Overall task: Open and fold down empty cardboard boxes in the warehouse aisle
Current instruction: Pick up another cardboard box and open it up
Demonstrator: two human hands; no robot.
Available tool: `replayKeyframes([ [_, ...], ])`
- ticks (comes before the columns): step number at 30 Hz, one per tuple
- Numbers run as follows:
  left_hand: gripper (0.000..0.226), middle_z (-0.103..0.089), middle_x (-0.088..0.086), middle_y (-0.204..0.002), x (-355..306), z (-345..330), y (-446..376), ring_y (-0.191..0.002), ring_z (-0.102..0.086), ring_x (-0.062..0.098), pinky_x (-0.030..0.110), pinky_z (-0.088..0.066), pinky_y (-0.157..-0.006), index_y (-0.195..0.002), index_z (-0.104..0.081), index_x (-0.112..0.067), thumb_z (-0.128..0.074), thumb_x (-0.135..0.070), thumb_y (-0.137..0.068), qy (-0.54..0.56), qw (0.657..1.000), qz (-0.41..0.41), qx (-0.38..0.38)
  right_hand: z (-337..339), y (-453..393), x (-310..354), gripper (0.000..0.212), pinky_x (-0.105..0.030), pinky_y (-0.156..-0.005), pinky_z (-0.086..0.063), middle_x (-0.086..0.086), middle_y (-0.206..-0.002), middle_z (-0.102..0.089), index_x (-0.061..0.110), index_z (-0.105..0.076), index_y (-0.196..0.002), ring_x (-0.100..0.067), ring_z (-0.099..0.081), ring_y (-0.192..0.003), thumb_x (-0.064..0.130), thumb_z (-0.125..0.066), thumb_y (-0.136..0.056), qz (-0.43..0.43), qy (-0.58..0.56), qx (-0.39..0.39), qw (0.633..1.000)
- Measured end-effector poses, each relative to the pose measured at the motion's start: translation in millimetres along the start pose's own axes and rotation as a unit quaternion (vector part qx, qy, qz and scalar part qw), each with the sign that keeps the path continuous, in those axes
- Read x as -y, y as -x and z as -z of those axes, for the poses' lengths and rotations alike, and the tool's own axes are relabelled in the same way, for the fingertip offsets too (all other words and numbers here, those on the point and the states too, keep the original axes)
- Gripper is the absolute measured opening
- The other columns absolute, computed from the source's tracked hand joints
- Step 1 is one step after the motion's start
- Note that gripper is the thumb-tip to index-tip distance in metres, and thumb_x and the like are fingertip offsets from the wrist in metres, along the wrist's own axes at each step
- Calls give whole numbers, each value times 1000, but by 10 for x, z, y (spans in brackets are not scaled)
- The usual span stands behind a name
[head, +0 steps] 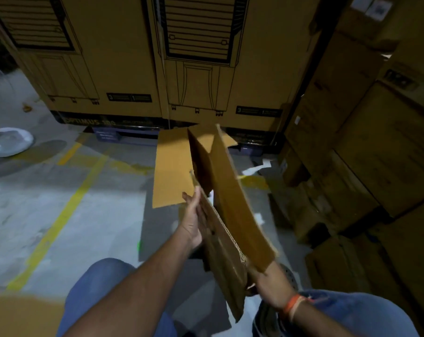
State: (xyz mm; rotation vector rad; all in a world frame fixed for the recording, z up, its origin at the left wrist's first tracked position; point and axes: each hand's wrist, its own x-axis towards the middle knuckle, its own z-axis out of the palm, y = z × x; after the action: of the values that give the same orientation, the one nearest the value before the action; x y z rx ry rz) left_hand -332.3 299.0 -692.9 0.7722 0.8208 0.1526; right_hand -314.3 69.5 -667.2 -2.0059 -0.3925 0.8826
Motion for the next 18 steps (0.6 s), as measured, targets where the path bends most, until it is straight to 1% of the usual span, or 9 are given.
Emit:
replayKeyframes([
  [1, 98, -58, 4, -144, 85, -23, -73, -129, -58, 35, 60, -47, -105, -151, -25, -58, -73, -81, -69, -8, 1000, 0, 12, -47, 21, -23, 35, -48, -63, -59, -12, -81, -72, 20, -66, -92, -18, -71, -66, 54, -60, -85, 25, 31, 3, 999],
  [2, 96, -60, 0, -142, 185, -19, -182, -127, -59, 32, 59, -47, -105, -149, -25, -61, -73, -82, -68, -16, 1000, 5, 16, -82, 34, -38, 38, -48, -60, -58, -13, -73, -71, 19, -64, -84, -18, -69, -59, 56, -54, -79, 49, 55, 7, 997],
  [5, 91, -73, 9, -119, 24, -190, 107, -113, -67, 33, 53, -52, -100, -131, -68, -21, -78, -79, -62, -39, 999, 25, 12, -100, -11, -34, 19, -42, -56, -57, -9, -69, -69, 35, -62, -82, -16, -66, -54, 46, -46, -85, 115, 93, 29, 989],
  [8, 69, -74, 16, -114, -226, -187, 78, -96, -70, 31, 43, -58, -85, -120, -74, -7, -78, -58, -74, -79, 997, 17, -6, -105, -83, -6, 31, -25, -62, -48, 29, -68, -64, 66, -55, -86, 5, -58, -57, 40, -49, -103, 167, 134, 46, 976],
  [10, 85, -73, 17, -120, -360, -155, -2, -103, -70, 31, 50, -56, -95, -123, -73, -8, -86, -62, -59, -114, 993, 11, -8, -142, -153, -39, 30, -18, -67, -44, 40, -69, -58, 61, -56, -93, 14, -53, -60, 34, -49, -104, 168, 141, 62, 974],
  [12, 94, -73, 14, -120, -405, -142, -101, -113, -68, 33, 52, -51, -102, -119, -74, -13, -92, -68, -45, -149, 989, -1, -14, -164, -195, -87, 28, -15, -77, -44, 39, -88, -60, 41, -60, -121, 20, -54, -78, 23, -53, -101, 161, 138, 95, 973],
  [14, 64, -71, 11, -109, -409, -180, -181, -94, -69, 30, 40, -53, -85, -103, -70, -8, -92, -52, -61, -206, 978, -11, -40, -111, -234, -76, 77, -16, -98, -42, 23, -137, -51, 29, -35, -155, 11, -51, -119, 16, -58, -83, 157, 165, 136, 964],
  [16, 15, -56, 12, -80, -443, -293, -172, -57, -50, 21, 27, -35, -56, -86, -61, -10, -73, -16, -79, -283, 956, -58, -55, -81, -268, -44, 105, -14, -110, -34, 19, -159, -24, 35, -7, -160, 4, -30, -141, 21, -59, -71, 145, 172, 189, 956],
  [18, 6, -51, 10, -68, -452, -407, -217, -49, -41, 19, 28, -31, -49, -80, -60, -9, -63, -5, -82, -348, 930, -88, -80, -114, -318, -14, 117, -14, -110, -30, 18, -164, 2, 39, 15, -157, 2, -16, -147, 29, -62, -69, 138, 176, 198, 954],
])
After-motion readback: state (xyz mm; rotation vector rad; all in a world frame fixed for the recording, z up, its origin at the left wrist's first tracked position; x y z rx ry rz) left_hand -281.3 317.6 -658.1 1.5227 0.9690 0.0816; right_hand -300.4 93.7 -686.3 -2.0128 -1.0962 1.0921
